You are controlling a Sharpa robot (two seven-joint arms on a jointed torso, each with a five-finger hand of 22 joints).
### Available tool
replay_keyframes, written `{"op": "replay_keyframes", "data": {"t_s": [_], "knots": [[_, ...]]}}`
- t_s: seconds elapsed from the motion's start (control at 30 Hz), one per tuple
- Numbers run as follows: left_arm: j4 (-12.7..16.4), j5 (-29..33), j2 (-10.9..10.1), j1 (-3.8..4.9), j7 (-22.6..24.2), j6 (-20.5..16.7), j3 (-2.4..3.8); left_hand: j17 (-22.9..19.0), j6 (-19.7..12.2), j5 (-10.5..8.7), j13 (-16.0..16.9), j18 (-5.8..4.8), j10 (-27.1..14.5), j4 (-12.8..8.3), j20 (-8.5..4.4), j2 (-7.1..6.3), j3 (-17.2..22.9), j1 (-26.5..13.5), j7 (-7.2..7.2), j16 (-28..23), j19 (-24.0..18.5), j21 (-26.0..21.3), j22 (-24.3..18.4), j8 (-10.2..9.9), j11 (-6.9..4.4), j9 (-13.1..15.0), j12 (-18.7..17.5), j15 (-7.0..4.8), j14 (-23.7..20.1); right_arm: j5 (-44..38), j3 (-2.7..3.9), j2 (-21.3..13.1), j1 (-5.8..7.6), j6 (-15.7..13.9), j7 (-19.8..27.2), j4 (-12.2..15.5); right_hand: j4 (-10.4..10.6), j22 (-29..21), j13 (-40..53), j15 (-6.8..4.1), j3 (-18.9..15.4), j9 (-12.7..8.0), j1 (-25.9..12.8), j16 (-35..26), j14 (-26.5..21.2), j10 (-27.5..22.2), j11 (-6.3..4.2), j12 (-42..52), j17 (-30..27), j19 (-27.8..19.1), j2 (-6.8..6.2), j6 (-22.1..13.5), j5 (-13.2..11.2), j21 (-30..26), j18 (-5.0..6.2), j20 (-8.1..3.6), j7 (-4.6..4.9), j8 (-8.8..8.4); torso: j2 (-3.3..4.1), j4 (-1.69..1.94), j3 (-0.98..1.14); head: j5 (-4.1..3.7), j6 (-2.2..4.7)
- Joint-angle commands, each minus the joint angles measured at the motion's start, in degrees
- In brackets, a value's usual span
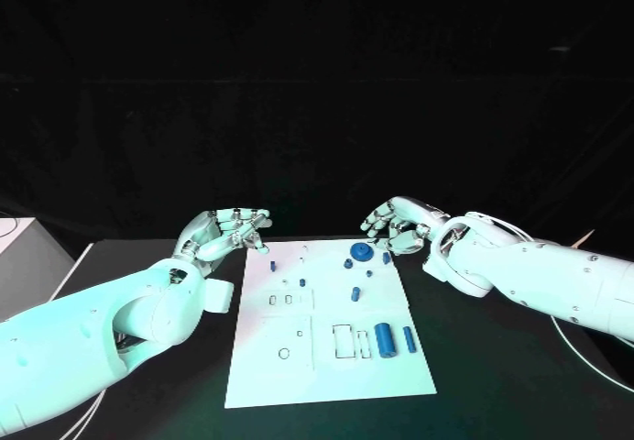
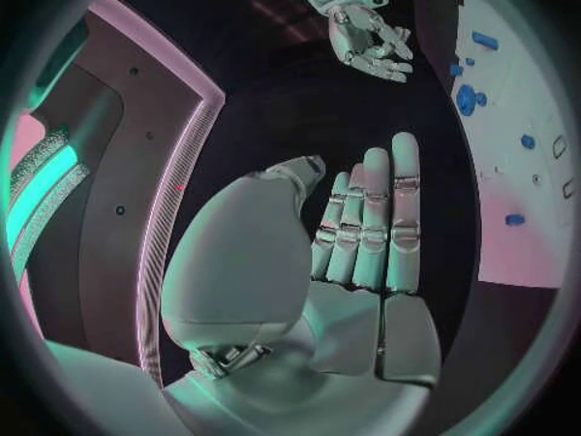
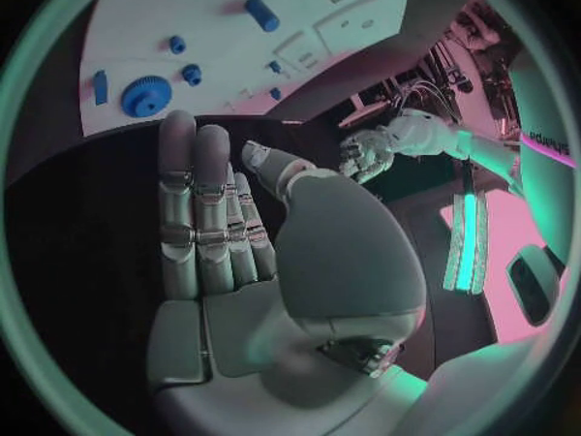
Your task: Assemble the parts on the task board
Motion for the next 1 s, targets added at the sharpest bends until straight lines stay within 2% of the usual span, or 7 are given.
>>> {"op": "replay_keyframes", "data": {"t_s": [0.03,0.27,0.43,0.53,0.73,1.0], "knots": [[1.4,-0.9,-0.5,0.00,-0.4,1.8,0.27,1.0,0.7,-0.40,0.4,0.58,1.0,-0.1,-0.26,-0.29,0.7,-0.4,-0.23,1.8,-0.8,2.7,1.8,0.8,-0.18,0.4,0.3,-0.05,-0.6,-13.2,0.06,0.8,0.15,0.7,-7.5,-0.3,1.0,20.0,0.2,-0.51,3.1,1.0,-1.0,20.9,1.4,1.0,-0.43,-0.3,17.8,4.4,-2.52,1.3,2.4,18.8,-3.05,-0.89,-0.45,-0.67,1.29,0.65,-0.26,-0.21,-0.36],[3.3,-0.9,-1.3,-0.01,-0.6,1.8,0.66,1.5,0.3,-0.45,0.5,0.59,0.4,-0.2,-0.24,-0.74,0.8,-0.8,-0.27,2.8,-1.4,5.0,3.2,1.0,-0.11,0.8,0.0,0.00,-1.1,-20.7,0.07,2.8,0.29,1.7,-12.7,-0.9,1.7,32.5,1.0,-0.92,3.2,2.0,-2.3,31.8,2.9,2.8,-1.21,-0.1,29.8,5.5,-3.32,1.1,2.3,29.1,-4.36,-0.90,-1.45,-0.67,2.42,1.32,-0.52,-0.51,-0.20],[3.8,-0.9,-1.6,-0.01,-0.6,1.8,0.86,1.5,0.2,-0.44,0.4,0.59,0.0,-0.2,-0.18,-0.78,0.9,-0.8,-0.26,2.8,-1.7,5.5,3.6,1.0,-0.05,0.9,-0.1,0.08,-1.6,-23.0,0.07,4.1,0.31,2.3,-14.7,-1.6,2.0,35.6,1.5,-0.98,3.0,2.5,-2.9,34.5,3.2,3.1,-1.34,-0.2,32.9,5.6,-3.67,1.1,2.8,31.7,-4.69,-0.87,-1.66,-0.55,2.90,1.70,-0.60,-0.79,0.00],[4.1,-1.0,-1.7,0.00,-0.7,1.8,0.94,1.5,0.1,-0.44,0.4,0.59,-0.1,-0.3,-0.14,-0.83,1.0,-0.8,-0.24,2.8,-1.8,5.8,3.7,1.1,-0.02,1.0,-0.2,0.11,-1.8,-23.7,0.07,4.7,0.31,3.0,-15.5,-2.1,2.2,36.5,1.7,-0.99,2.9,2.9,-3.2,35.6,3.3,3.1,-1.39,-0.2,34.0,5.5,-3.79,1.2,3.2,32.5,-4.74,-0.84,-1.74,-0.38,3.12,1.89,-0.65,-0.99,0.00],[4.3,-1.1,-1.8,0.00,-0.8,1.9,1.03,1.5,0.0,-0.45,0.4,0.60,-0.2,-0.3,-0.10,-0.88,1.0,-0.9,-0.22,2.9,-1.8,6.2,4.0,1.1,0.01,1.0,-0.2,0.14,-1.9,-24.4,0.06,6.0,0.31,4.3,-16.4,-3.2,2.1,36.0,1.8,-0.91,3.0,3.4,-3.1,36.4,3.2,2.1,-1.28,-0.4,34.5,5.1,-3.83,1.6,3.3,32.3,-4.56,-0.74,-1.83,-0.06,3.51,1.99,-0.66,-1.04,0.01],[4.1,-1.2,-1.6,0.00,-0.9,1.9,1.08,1.5,0.0,-0.45,0.4,0.61,-0.3,-0.3,-0.09,-0.90,1.0,-0.9,-0.21,2.9,-1.8,6.3,4.1,1.1,0.03,1.1,-0.3,0.15,-2.0,-25.6,-0.06,7.0,0.17,6.6,-17.7,-3.8,2.2,35.1,1.8,-0.90,2.7,3.7,-3.4,36.8,3.2,1.1,-1.32,-0.4,34.7,4.8,-3.94,1.5,2.6,31.8,-4.34,-0.67,-2.05,0.00,4.16,2.11,-0.86,-1.30,-0.01]]}}
